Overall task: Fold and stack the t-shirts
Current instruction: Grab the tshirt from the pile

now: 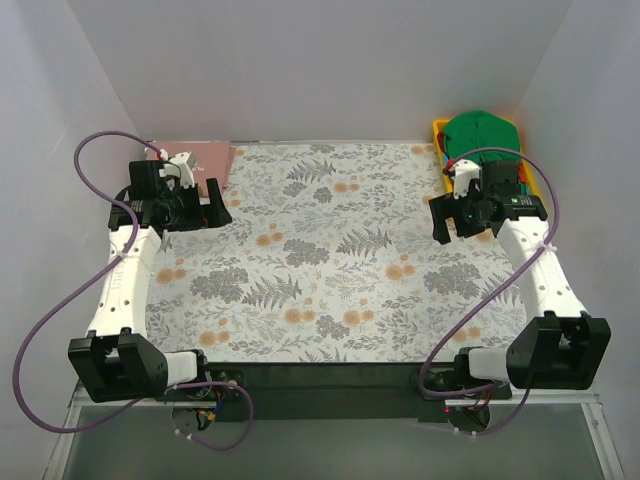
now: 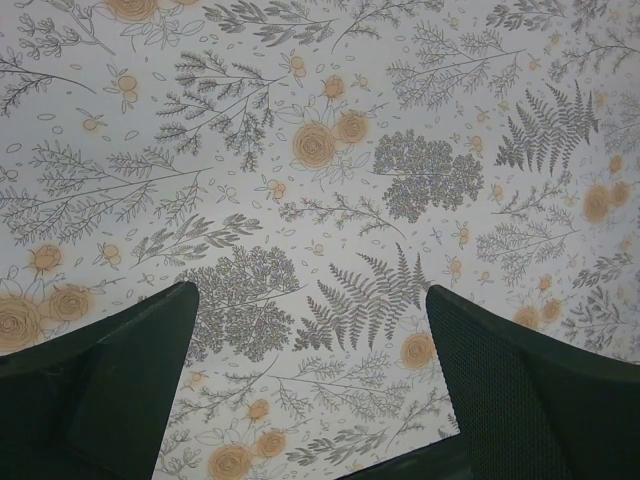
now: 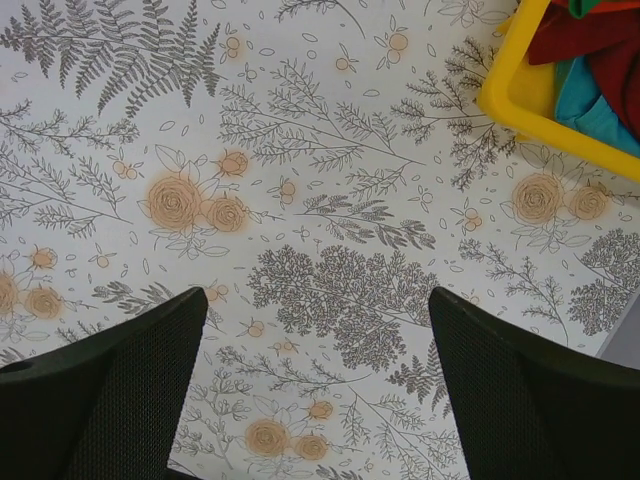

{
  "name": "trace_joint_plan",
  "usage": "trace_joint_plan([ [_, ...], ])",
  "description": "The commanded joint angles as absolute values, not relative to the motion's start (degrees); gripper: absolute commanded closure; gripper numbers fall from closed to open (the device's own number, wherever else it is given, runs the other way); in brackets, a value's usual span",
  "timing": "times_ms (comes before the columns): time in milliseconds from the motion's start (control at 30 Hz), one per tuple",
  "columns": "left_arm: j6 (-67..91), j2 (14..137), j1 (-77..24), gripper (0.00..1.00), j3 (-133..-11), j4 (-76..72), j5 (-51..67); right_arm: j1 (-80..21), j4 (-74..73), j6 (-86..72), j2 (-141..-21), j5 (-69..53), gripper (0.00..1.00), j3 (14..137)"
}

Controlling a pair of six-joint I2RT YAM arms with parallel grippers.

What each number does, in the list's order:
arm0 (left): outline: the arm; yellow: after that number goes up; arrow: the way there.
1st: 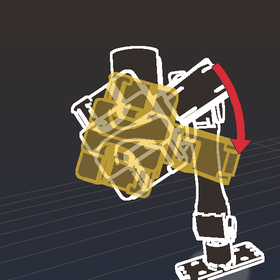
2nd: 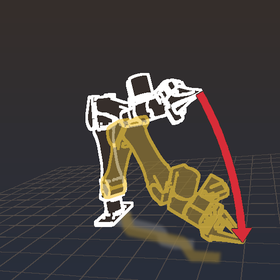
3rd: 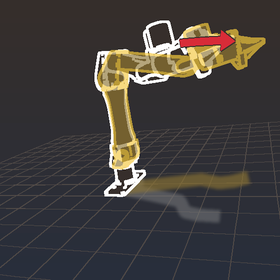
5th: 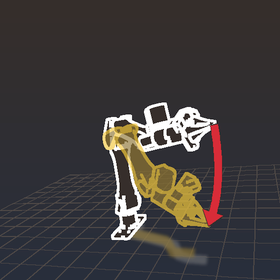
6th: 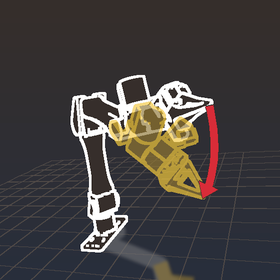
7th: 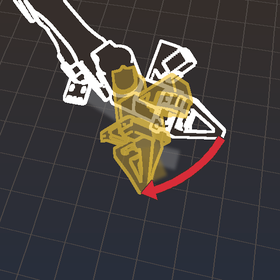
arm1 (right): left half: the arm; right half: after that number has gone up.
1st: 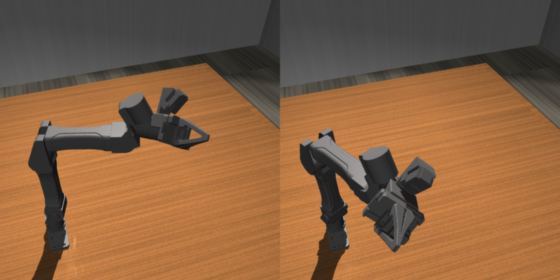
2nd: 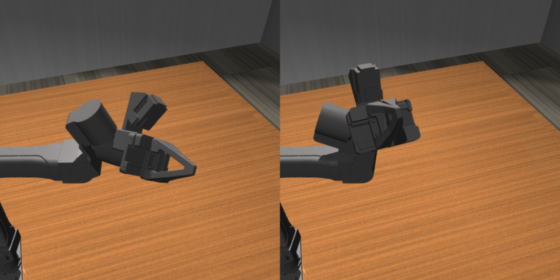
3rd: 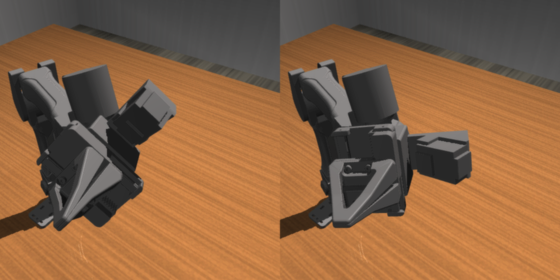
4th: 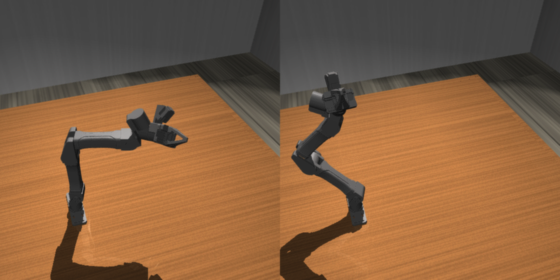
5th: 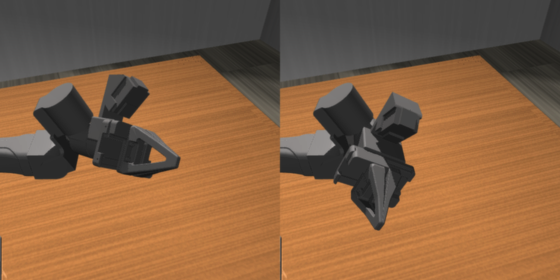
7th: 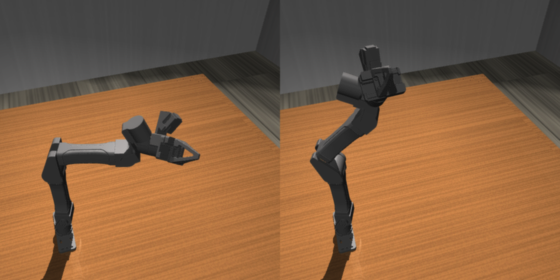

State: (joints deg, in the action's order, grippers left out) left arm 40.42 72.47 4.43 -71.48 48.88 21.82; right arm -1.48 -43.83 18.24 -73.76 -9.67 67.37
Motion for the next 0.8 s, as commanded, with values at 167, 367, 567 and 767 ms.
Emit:
trace_joint_plan([
  [167, 43.59, 71.72, 4.48, 0.02, -74.09, 47.03, 22.58, 6.92, -40.7, 19.6, -83.81, -11.17, 0.02, 82.39],
  [367, 46.23, 69.44, 4.48, 0.02, -73.48, 43.69, 25.31, 9.75, -36.49, 19.08, -98.95, -6.17, 0.02, 98.33],
  [567, 46.32, 70.05, 4.48, 0.02, -74.35, 44.03, 26.28, 10.72, -28.92, 16.52, -114.3, -3.52, 0.02, 111.51],
  [767, 45.61, 71.8, 4.48, 0.02, -74.18, 46.4, 25.93, 11.25, -26.81, 14.42, -129.63, -0.97, 0.02, 126.99],
])
